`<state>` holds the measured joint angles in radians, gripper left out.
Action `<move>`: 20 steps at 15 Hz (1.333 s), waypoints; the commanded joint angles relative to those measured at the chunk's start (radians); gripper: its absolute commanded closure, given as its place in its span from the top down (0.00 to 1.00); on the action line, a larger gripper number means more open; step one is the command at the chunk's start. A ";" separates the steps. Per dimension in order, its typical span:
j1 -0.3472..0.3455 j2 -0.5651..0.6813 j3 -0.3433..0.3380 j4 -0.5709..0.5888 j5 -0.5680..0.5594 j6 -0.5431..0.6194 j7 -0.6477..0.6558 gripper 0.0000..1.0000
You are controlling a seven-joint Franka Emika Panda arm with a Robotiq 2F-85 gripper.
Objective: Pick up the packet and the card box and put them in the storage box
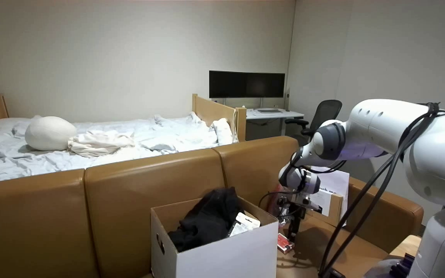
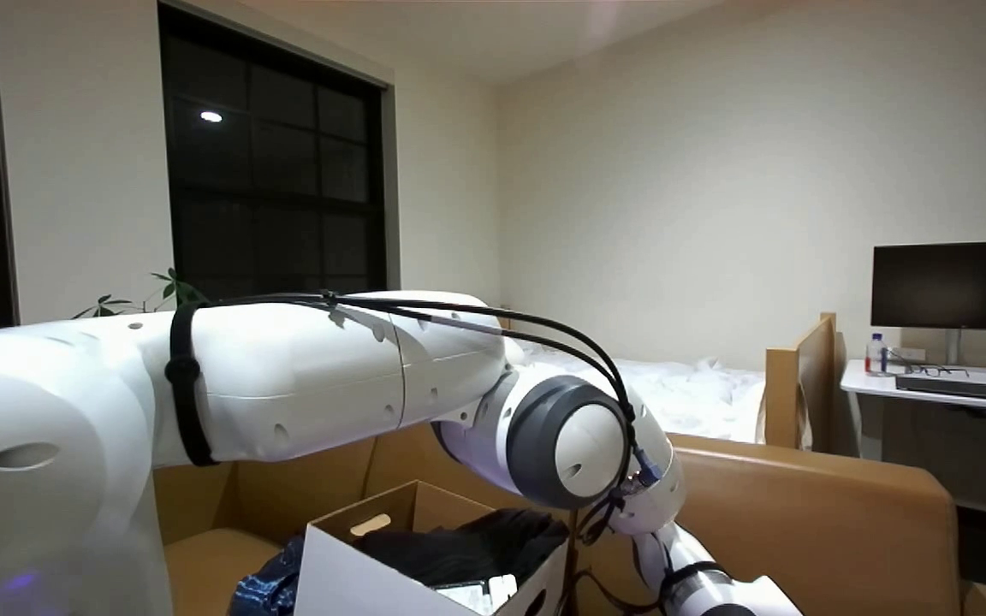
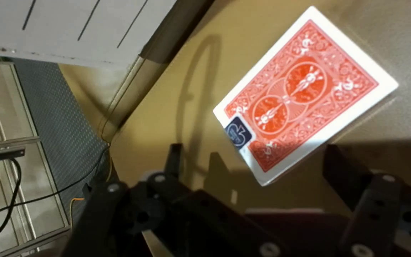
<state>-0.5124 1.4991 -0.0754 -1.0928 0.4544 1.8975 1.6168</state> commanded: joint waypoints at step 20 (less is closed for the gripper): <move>0.152 0.000 -0.055 -0.084 0.056 0.260 0.465 1.00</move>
<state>-0.3837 1.4991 -0.1252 -1.1534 0.5348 2.1124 2.0174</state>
